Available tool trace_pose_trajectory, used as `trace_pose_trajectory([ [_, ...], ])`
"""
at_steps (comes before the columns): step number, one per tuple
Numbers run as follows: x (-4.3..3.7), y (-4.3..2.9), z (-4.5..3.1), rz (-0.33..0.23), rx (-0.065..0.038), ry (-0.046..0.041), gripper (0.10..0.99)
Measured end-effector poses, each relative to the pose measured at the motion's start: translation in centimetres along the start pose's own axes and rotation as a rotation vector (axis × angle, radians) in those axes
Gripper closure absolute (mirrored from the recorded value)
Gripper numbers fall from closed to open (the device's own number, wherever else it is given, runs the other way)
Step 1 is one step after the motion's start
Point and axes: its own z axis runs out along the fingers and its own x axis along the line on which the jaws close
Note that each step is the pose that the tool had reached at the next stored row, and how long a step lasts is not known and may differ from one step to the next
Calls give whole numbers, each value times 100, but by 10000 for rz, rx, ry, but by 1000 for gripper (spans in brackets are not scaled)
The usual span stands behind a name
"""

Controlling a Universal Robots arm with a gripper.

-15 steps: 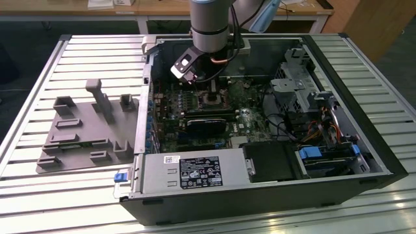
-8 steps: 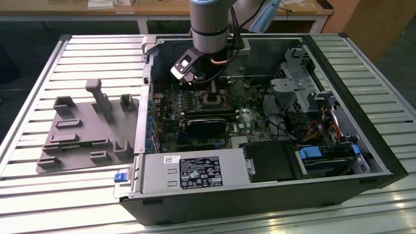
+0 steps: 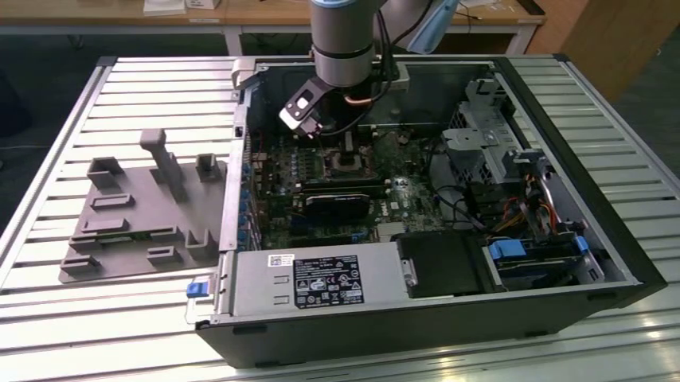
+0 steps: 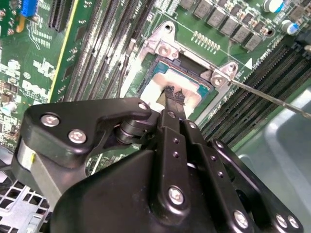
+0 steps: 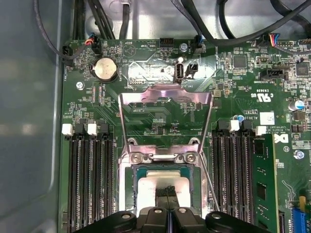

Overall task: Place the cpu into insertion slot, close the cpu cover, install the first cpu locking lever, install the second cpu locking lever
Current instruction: 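Place the cpu into insertion slot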

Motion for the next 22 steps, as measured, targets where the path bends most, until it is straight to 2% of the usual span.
trace_pose_trajectory([
  [7,-1,13,-154,-2,1,-9,980],
  [18,3,41,-467,-1,-38,-9,980],
  [20,4,44,-504,0,-45,-8,980],
  [22,4,45,-507,-1,-48,-5,980],
])
